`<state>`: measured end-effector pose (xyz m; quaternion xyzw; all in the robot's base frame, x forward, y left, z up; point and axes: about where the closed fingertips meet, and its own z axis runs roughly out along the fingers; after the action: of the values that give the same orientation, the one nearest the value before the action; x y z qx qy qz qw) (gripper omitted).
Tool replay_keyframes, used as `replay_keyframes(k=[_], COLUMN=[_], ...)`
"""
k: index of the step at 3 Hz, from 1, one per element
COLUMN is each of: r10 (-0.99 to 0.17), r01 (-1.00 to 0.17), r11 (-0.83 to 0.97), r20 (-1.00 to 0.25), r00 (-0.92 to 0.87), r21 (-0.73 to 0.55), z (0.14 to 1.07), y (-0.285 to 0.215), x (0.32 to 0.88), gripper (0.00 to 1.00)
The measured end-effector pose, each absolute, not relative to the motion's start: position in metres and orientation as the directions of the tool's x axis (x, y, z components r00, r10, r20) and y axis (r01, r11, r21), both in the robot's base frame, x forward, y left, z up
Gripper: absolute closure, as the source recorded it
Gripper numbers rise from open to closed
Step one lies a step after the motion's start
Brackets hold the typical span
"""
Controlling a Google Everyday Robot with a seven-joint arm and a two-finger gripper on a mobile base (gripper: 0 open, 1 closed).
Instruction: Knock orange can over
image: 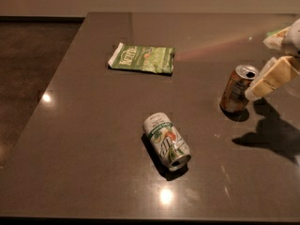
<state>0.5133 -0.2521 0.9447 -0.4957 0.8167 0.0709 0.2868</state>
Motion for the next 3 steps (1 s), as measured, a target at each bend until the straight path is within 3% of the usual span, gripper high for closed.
replay_keyframes(k=[3], r10=[-0.617], r01=[-0.831], r11=[0.545], r20=[-0.724], r00=[-0.307], r21=[-0.112], z=[0.914], y=[-0.257], x=[0.520], gripper=[0.00])
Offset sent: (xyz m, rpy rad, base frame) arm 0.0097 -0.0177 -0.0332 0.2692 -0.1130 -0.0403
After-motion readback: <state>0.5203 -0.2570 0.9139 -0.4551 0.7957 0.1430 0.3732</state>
